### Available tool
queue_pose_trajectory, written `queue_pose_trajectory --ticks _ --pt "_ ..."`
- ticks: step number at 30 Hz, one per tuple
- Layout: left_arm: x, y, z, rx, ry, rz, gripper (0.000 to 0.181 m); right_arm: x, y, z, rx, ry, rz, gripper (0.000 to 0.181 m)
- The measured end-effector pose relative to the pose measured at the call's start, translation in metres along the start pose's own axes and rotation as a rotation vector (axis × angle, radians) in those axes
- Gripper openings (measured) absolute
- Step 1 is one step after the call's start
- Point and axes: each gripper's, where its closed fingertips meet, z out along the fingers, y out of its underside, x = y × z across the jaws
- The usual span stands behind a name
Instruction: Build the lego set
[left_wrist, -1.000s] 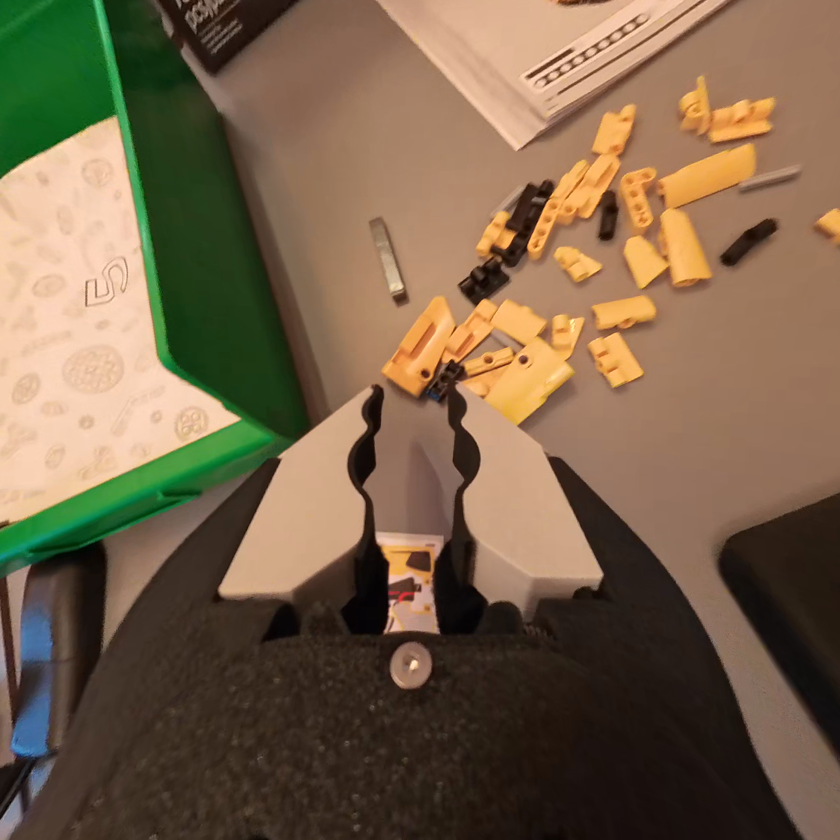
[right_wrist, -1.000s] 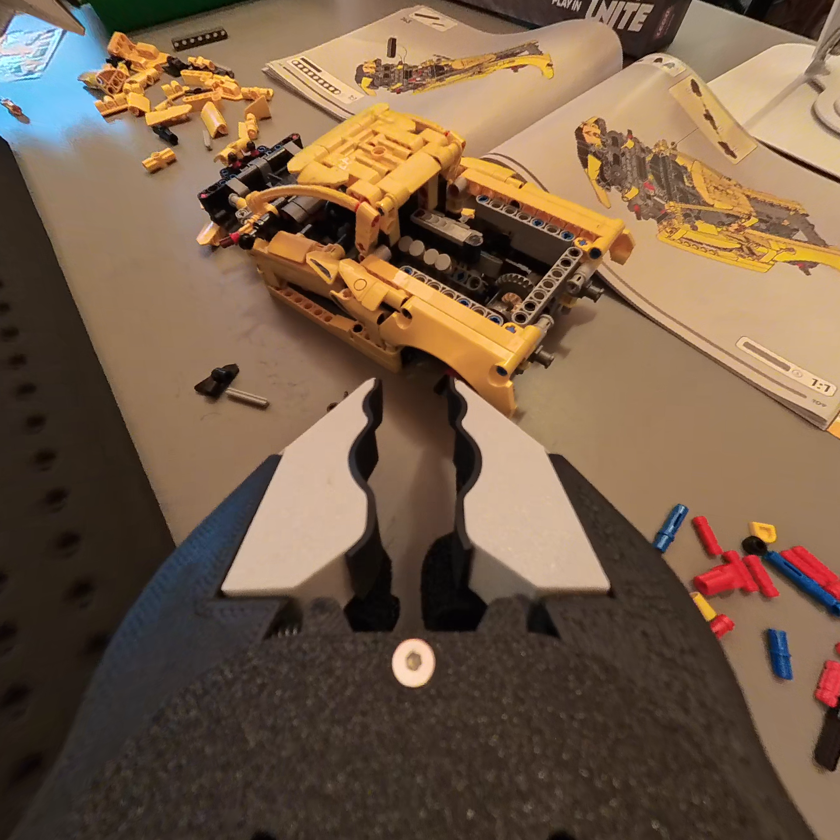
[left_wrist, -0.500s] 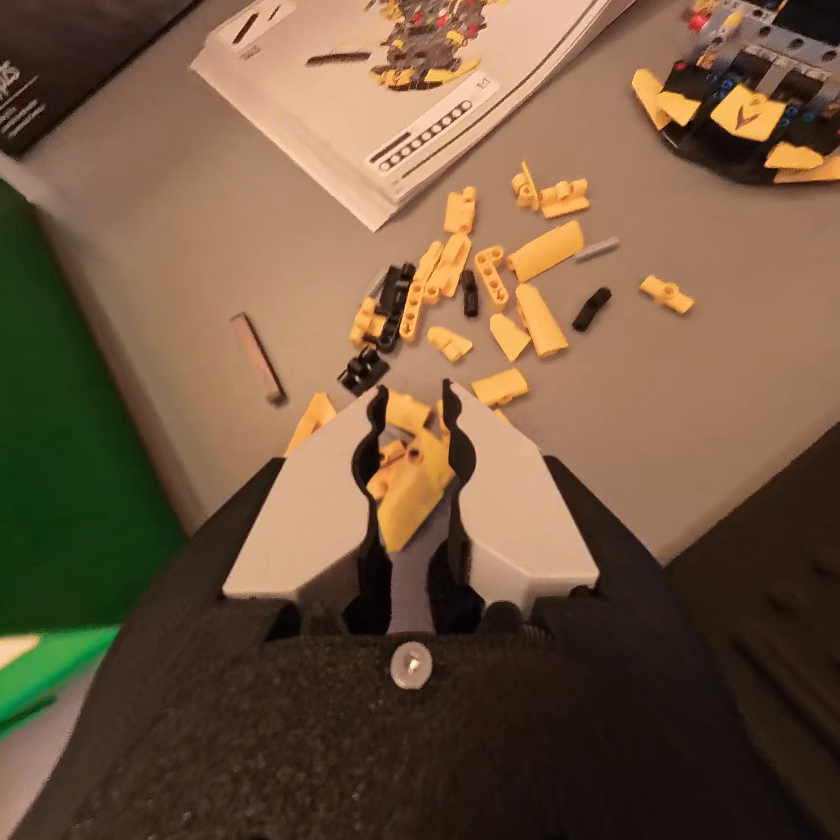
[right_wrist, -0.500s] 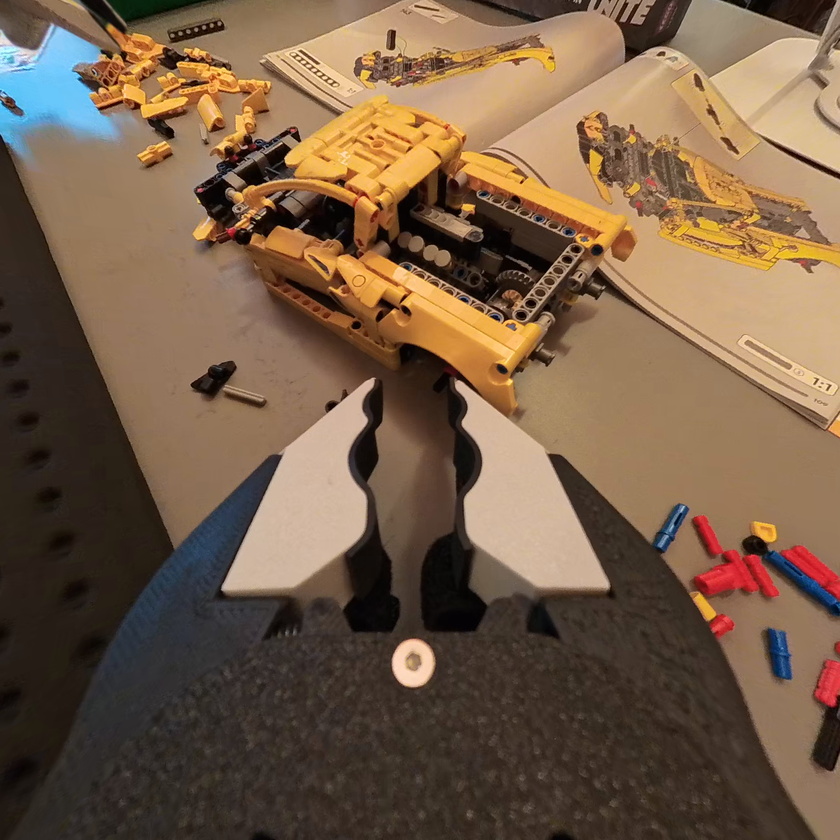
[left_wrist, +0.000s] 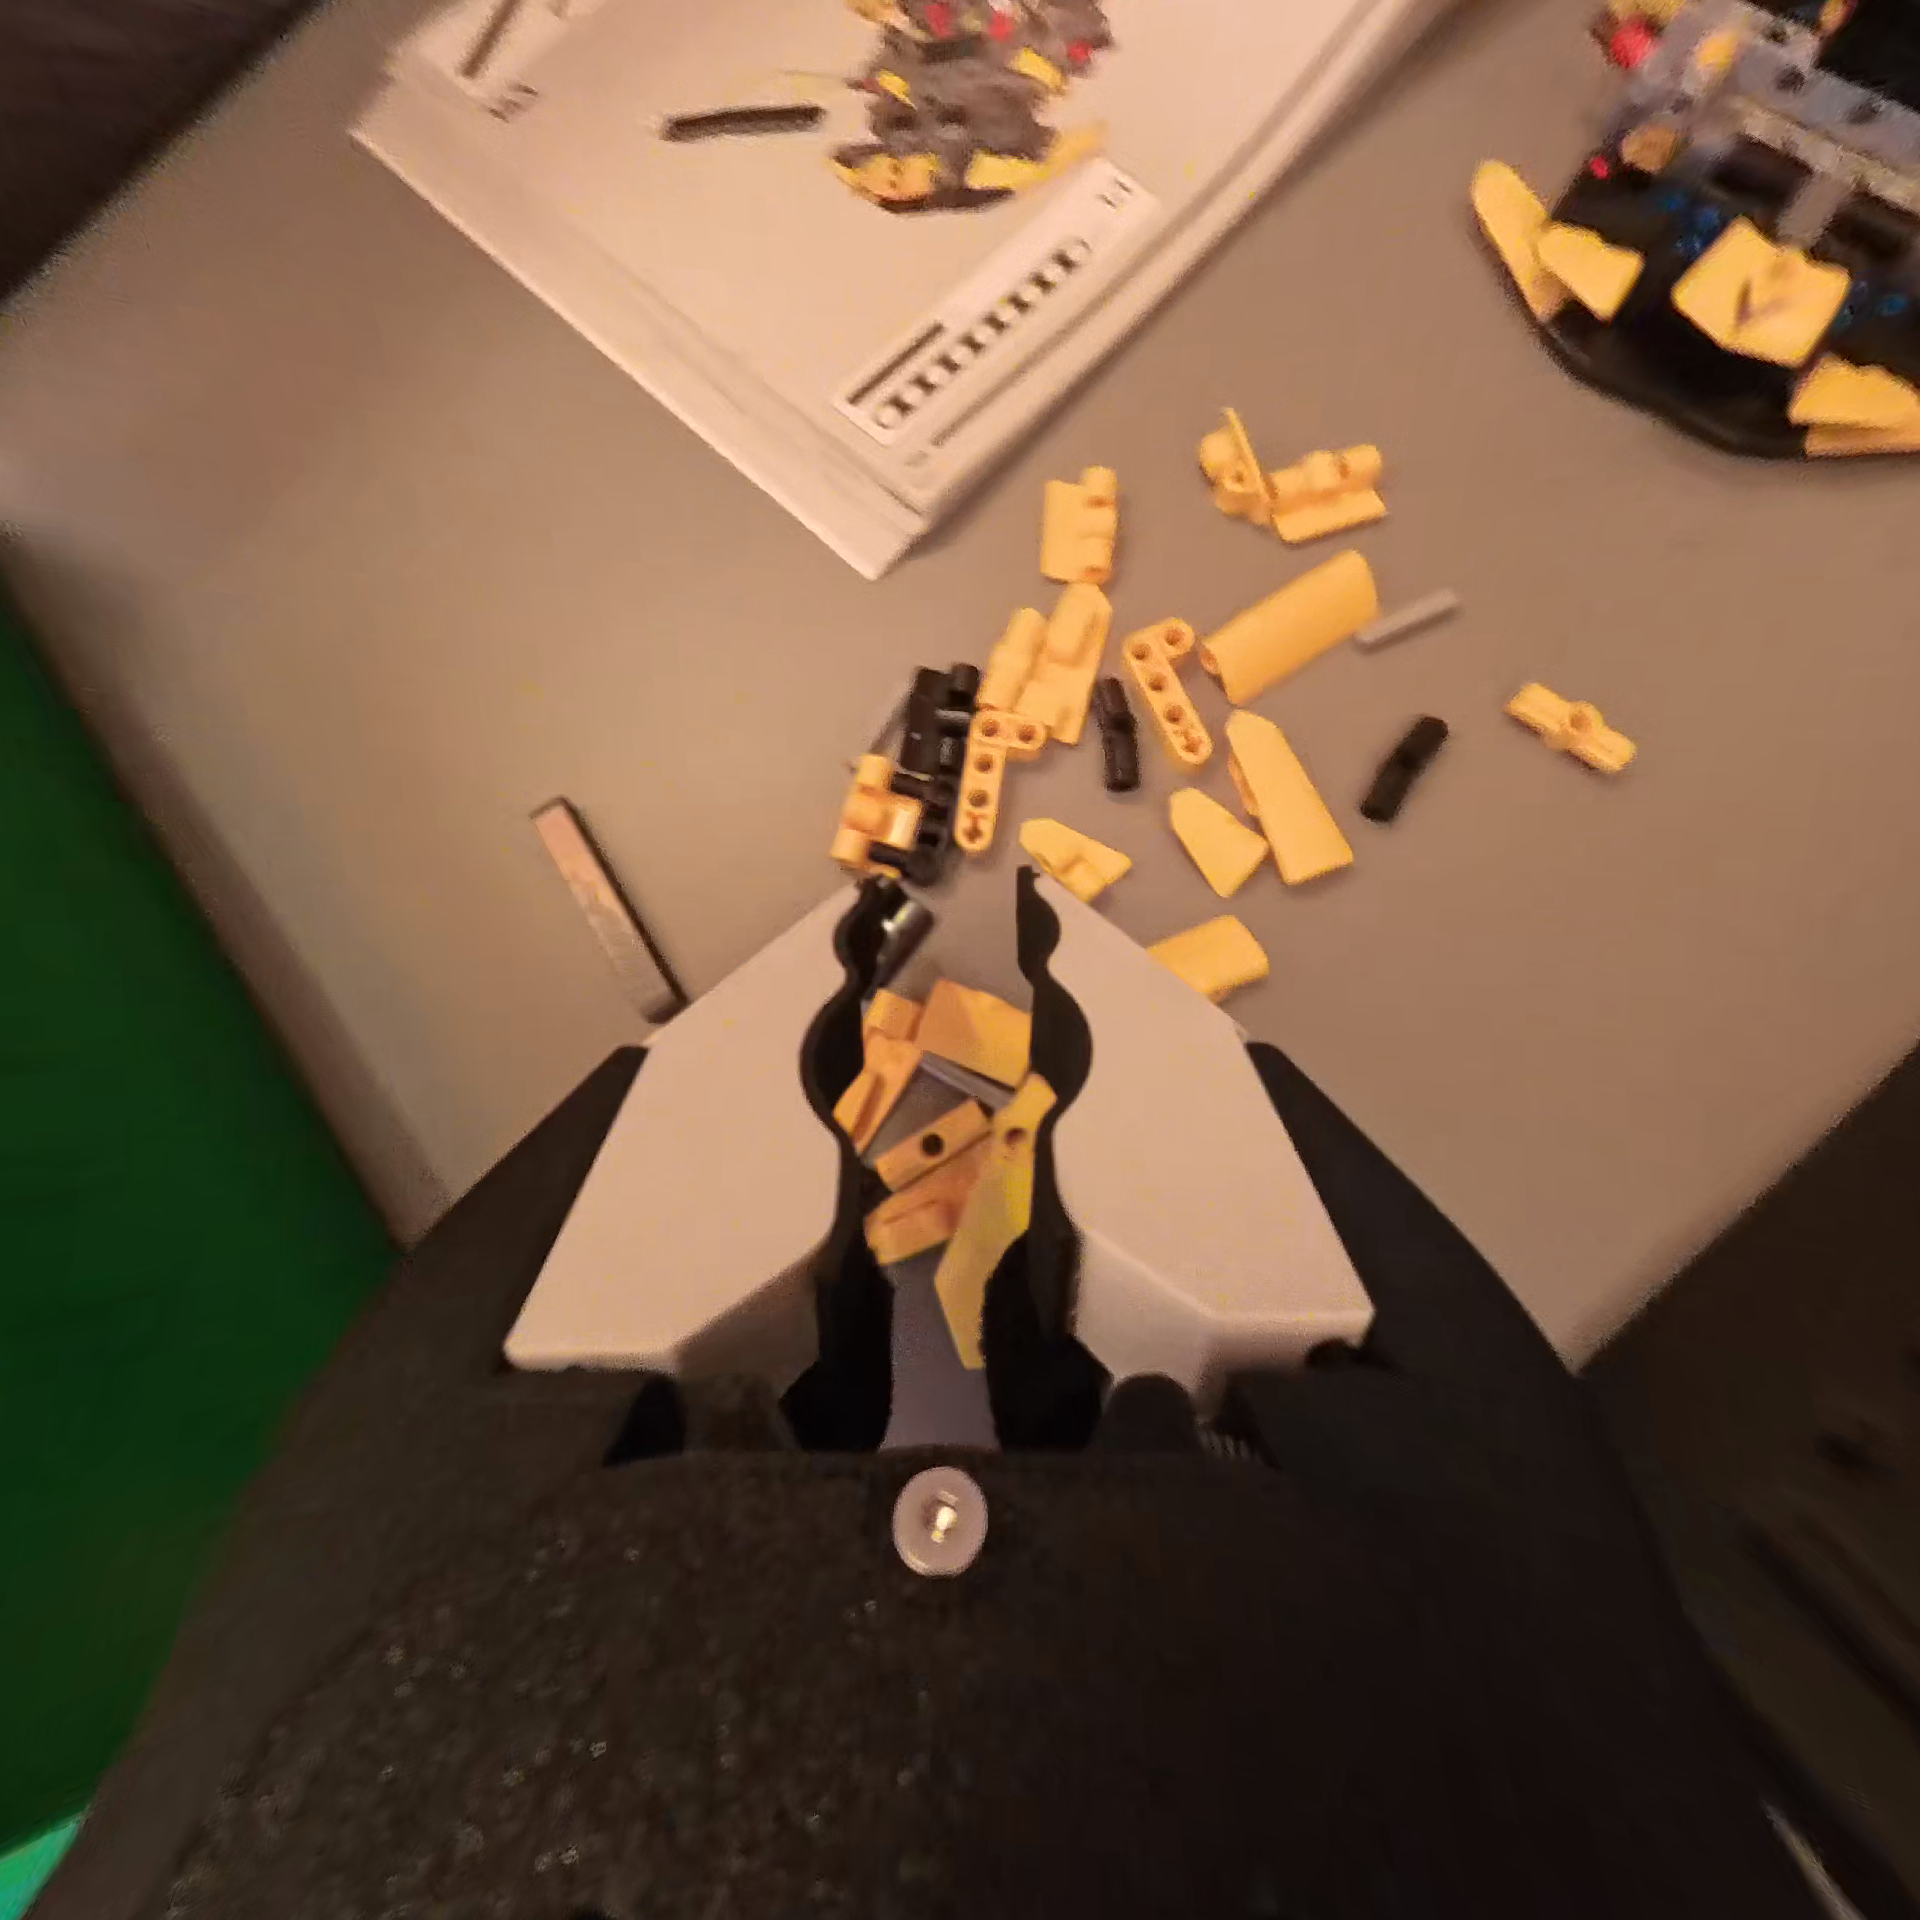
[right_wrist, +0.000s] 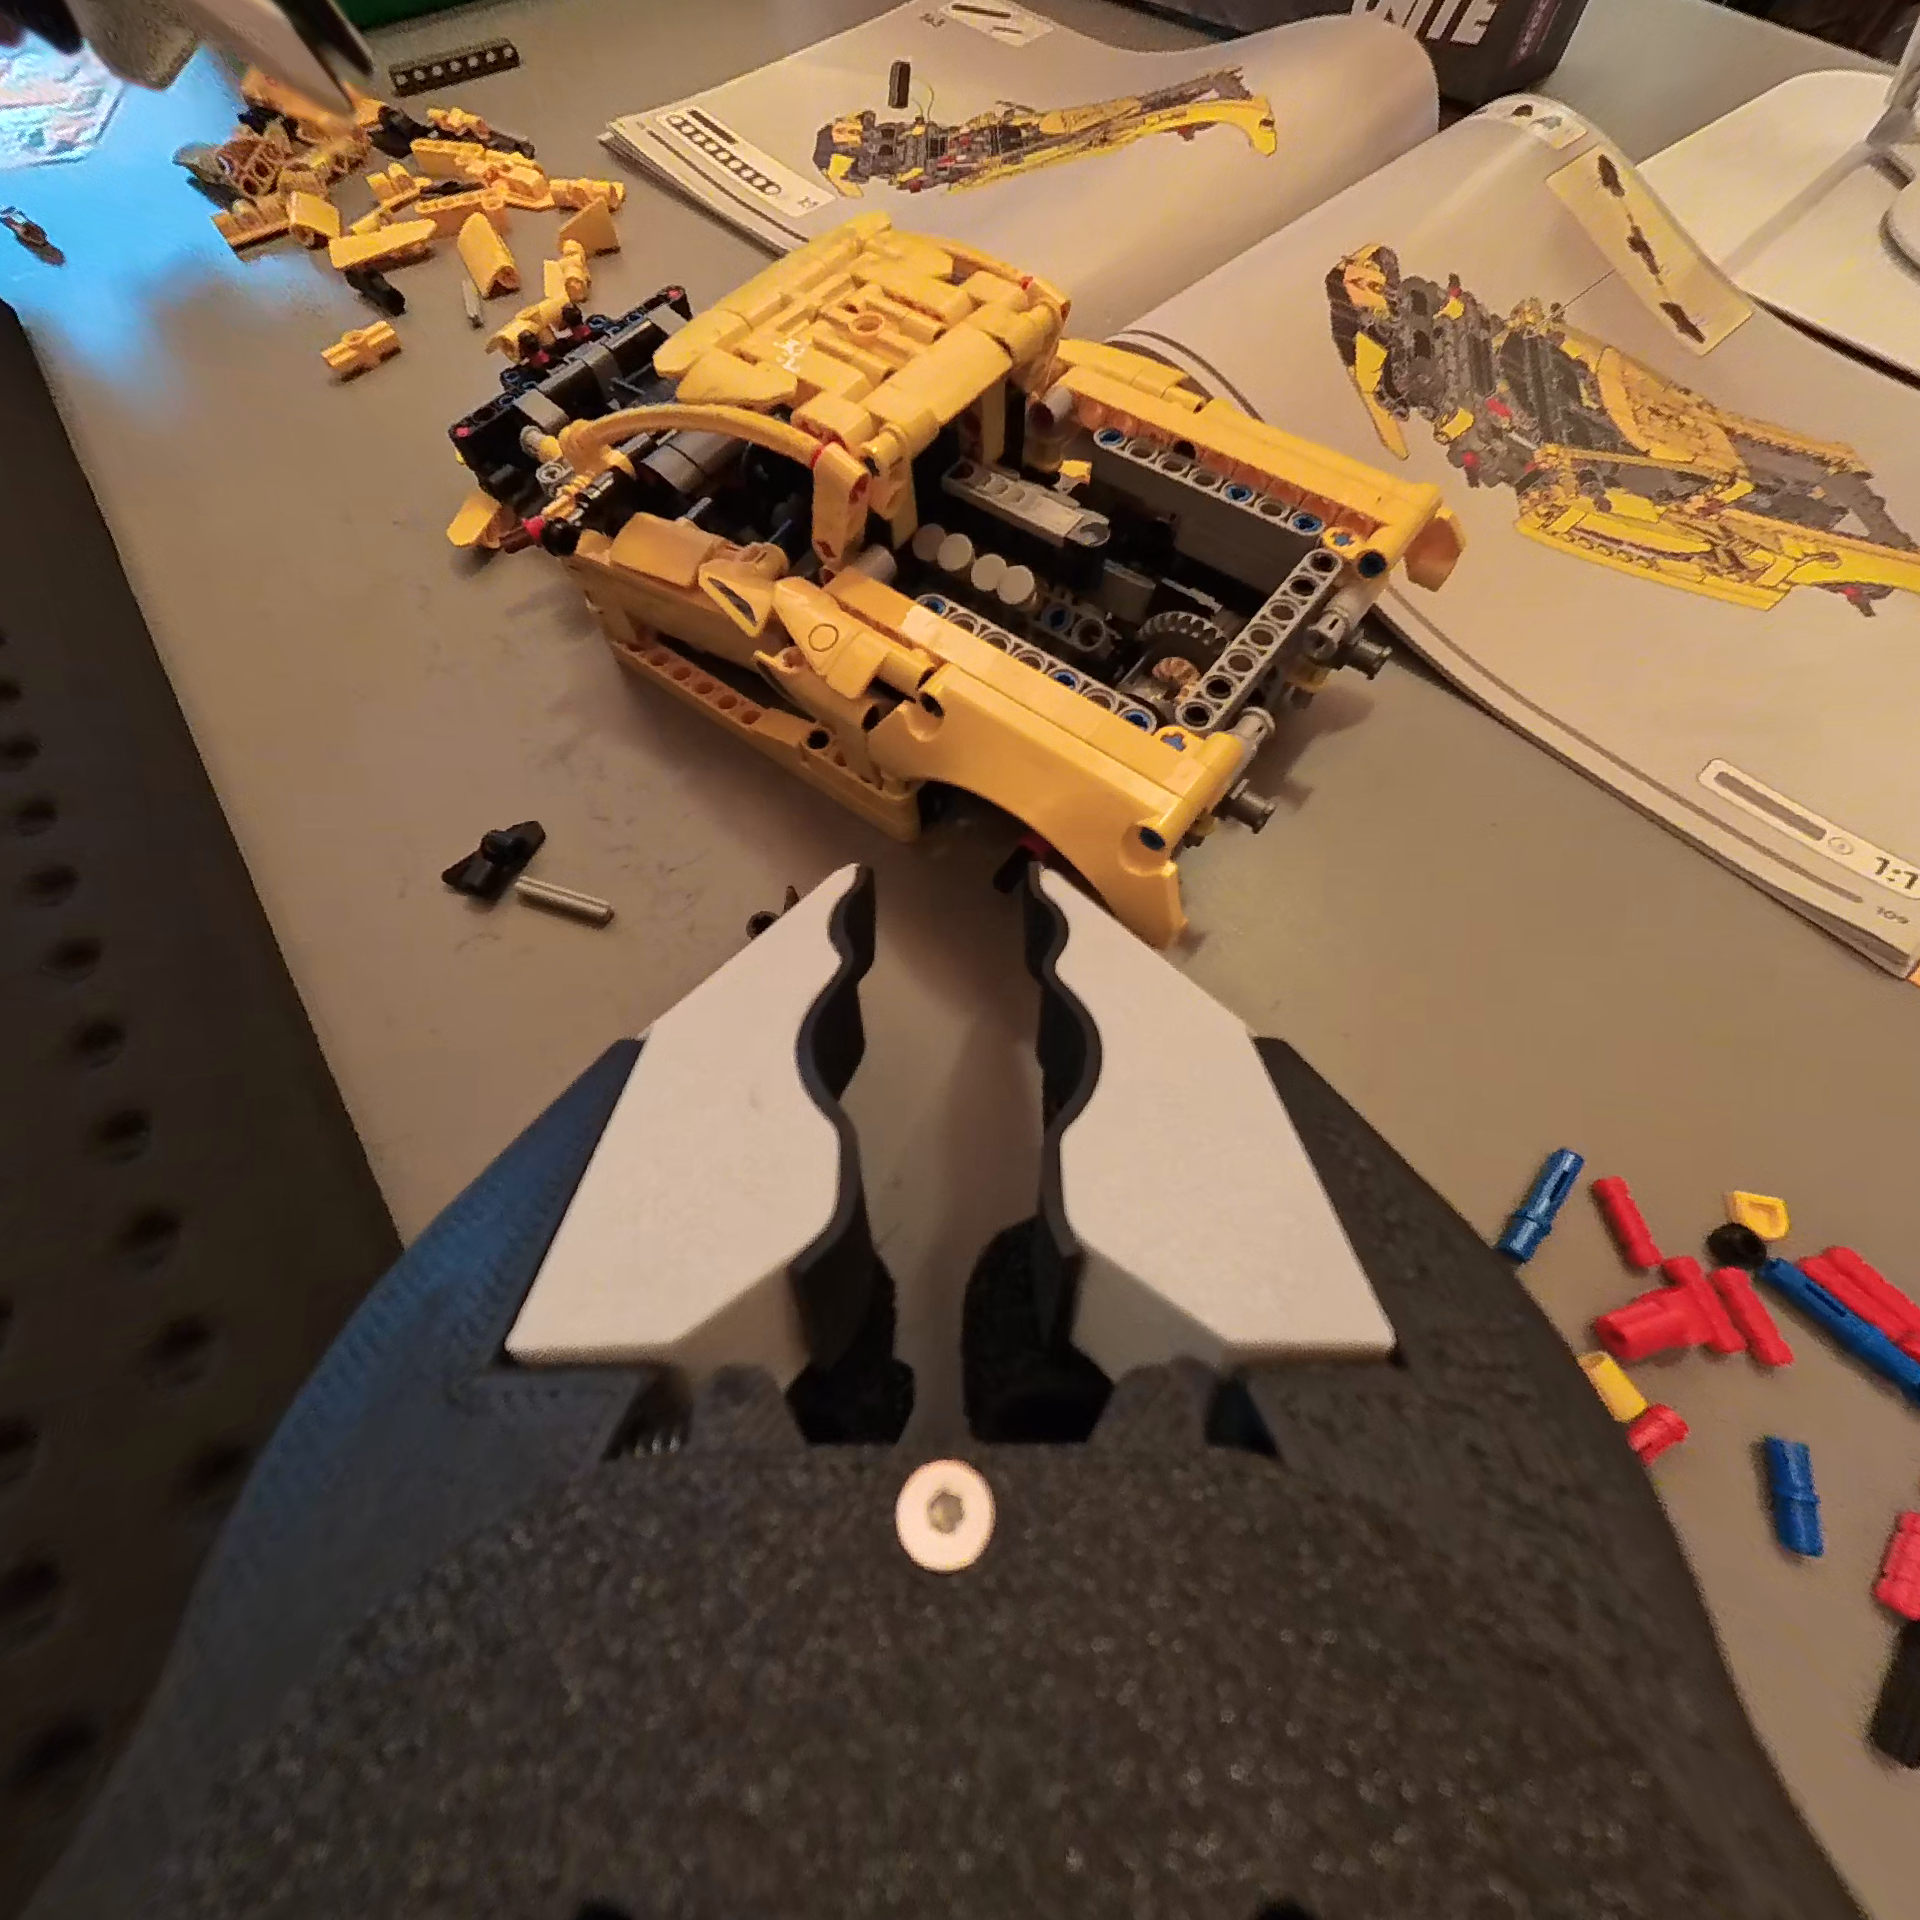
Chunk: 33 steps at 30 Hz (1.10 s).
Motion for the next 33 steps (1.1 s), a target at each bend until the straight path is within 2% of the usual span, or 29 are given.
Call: queue_pose_trajectory --ticks 4,8,11,13,16,20,27,28,30,33 --pt "-0.016 0.005 0.005 -0.024 -0.038 -0.029 0.027 0.000 0.001 0.001 -0.008 0.002 -0.005 0.027" --pt "-0.013 0.016 0.013 -0.087 -0.024 -0.004 0.028 0.000 0.002 0.000 -0.007 0.002 -0.001 0.027" --pt "-0.010 0.015 0.011 -0.102 -0.028 0.008 0.027 0.000 0.002 0.001 -0.010 0.002 -0.002 0.027" --pt "-0.006 0.003 0.008 -0.069 -0.040 0.033 0.027 0.000 0.002 0.001 -0.013 0.001 -0.003 0.027" --pt "0.023 -0.022 0.010 0.008 0.045 0.064 0.027 0.000 0.003 0.001 -0.015 0.001 -0.003 0.027" --pt "0.033 -0.020 0.026 -0.069 0.034 0.116 0.026 0.000 0.002 0.001 -0.013 0.002 -0.002 0.027" --pt "0.044 -0.019 0.034 -0.078 0.077 0.117 0.005 -0.001 0.003 0.001 -0.016 -0.002 -0.006 0.027" --pt "0.043 -0.017 0.033 -0.088 0.073 0.120 0.000 -0.001 0.003 0.001 -0.017 -0.002 -0.008 0.027" --pt "0.035 -0.009 0.027 -0.124 0.046 0.125 0.000 -0.001 0.003 0.001 -0.016 0.000 -0.013 0.027" --pt "0.011 0.002 0.003 -0.144 -0.037 0.084 0.000 -0.001 0.003 0.001 -0.016 0.000 -0.010 0.027"
